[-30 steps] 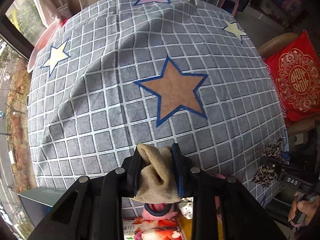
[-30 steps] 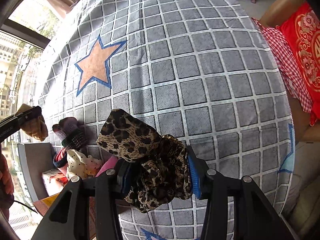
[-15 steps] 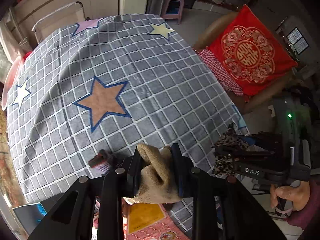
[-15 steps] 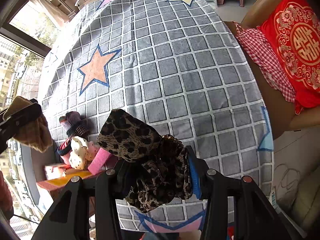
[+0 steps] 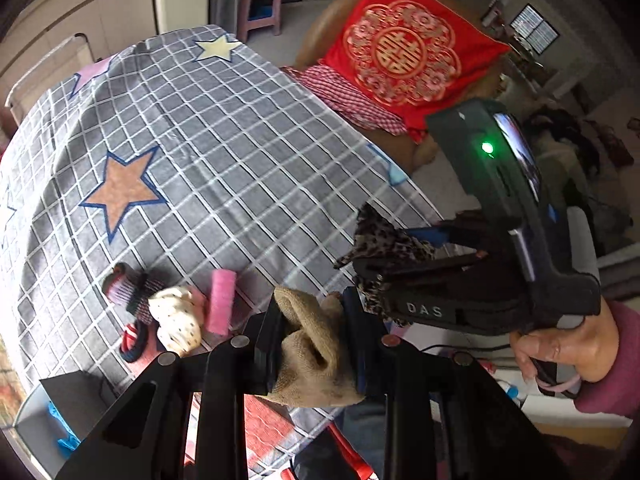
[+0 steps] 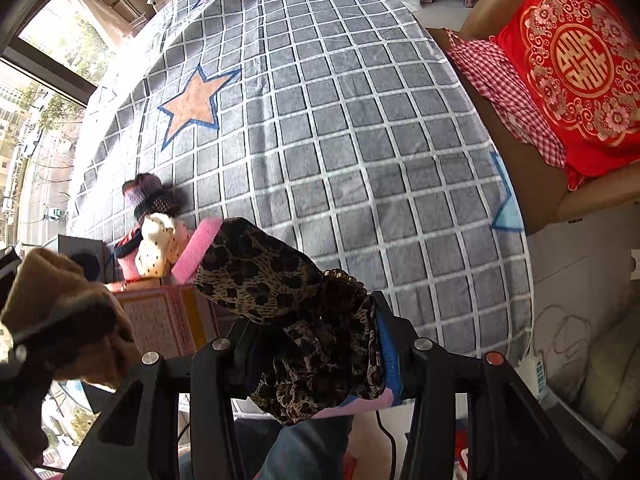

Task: Organize soft objects
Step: 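Carry the beige towel and leopard scarf over the white box with both tools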

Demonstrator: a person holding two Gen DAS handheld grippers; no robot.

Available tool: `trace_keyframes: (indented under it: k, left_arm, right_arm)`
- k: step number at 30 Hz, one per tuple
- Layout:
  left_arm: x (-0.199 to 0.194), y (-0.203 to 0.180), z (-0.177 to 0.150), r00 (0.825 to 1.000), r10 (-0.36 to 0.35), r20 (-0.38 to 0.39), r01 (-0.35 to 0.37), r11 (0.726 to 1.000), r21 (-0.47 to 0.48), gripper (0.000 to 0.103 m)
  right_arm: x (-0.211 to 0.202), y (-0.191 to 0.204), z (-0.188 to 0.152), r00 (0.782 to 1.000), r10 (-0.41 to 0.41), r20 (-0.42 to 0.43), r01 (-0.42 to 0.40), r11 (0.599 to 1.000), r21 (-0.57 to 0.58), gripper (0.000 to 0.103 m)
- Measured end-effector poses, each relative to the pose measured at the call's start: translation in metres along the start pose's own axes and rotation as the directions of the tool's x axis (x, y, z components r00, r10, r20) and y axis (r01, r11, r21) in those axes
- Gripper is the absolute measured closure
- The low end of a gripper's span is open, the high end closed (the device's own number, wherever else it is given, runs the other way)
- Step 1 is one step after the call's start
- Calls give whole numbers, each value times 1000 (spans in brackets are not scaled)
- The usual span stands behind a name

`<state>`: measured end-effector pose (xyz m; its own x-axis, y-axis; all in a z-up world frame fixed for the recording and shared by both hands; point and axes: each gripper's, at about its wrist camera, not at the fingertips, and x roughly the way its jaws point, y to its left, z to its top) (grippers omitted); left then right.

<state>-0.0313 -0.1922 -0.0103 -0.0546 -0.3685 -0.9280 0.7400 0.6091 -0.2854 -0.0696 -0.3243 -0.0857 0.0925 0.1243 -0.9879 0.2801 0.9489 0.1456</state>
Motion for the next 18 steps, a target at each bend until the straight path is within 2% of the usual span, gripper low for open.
trace_keyframes:
  k: [8,12,18]
  left_arm:
    - [-10,-21,-42,998,-46,-37,48,997,54,72]
    - [-17,-25,-64,998,-43,-43,47,995,82,72]
    - [-31,-17,-91,999,-25,-31,27,997,71,72]
  right_arm:
    - [-4,8,-34,1000,-15,-22,15,1000,6,55]
    - [-4,19,-51,999,-19,-37,18,1000,-7,55]
    - [-3,40,-74,998,-15,-56,12,999,-50,55]
